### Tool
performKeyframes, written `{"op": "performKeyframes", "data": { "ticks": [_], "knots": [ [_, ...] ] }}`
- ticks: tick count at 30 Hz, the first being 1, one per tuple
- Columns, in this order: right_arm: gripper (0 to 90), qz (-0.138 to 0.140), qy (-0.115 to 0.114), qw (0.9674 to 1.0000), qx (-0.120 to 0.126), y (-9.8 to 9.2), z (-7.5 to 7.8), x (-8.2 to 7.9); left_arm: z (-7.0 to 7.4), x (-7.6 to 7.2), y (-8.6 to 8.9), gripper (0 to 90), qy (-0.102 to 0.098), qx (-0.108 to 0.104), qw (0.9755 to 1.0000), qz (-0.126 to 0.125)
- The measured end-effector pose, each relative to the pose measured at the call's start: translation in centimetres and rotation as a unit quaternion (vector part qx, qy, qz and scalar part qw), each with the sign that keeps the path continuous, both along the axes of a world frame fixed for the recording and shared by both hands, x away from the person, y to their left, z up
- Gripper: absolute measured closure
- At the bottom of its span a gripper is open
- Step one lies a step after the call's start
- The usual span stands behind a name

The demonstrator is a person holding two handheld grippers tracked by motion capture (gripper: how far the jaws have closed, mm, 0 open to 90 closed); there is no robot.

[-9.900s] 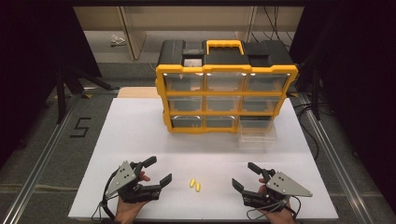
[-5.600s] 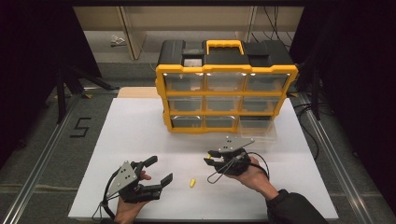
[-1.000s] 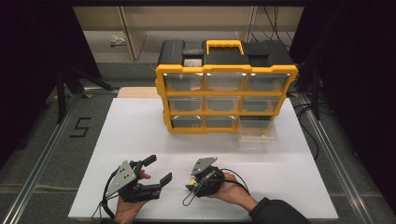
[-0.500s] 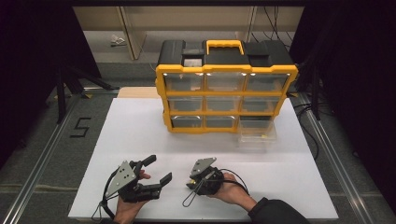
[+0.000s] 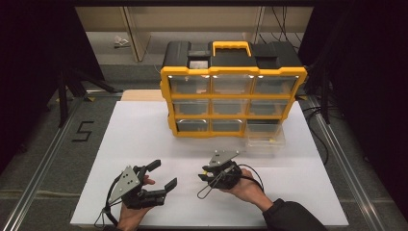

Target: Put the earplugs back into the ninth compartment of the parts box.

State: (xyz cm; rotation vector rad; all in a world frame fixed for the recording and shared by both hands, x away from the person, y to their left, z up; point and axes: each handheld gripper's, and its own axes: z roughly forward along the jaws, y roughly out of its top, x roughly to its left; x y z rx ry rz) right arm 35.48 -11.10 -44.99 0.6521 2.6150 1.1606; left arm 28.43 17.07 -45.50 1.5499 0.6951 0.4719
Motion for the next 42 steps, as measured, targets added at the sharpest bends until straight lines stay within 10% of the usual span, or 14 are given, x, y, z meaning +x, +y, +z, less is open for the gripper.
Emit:
{"op": "performKeyframes", "data": {
  "ticks": [23, 42],
  "knots": [
    [67.6, -0.057, -0.030, 0.9961, 0.061, -4.2, 3.8, 1.8, 0.0, 0.0, 0.0, 17.0, -0.001, 0.000, 1.0000, 0.001],
    [67.7, -0.126, -0.048, 0.9856, 0.101, -8.9, 6.0, 3.5, 0.0, 0.0, 0.0, 17.0, 0.000, -0.001, 1.0000, 0.001]
  ]
}}
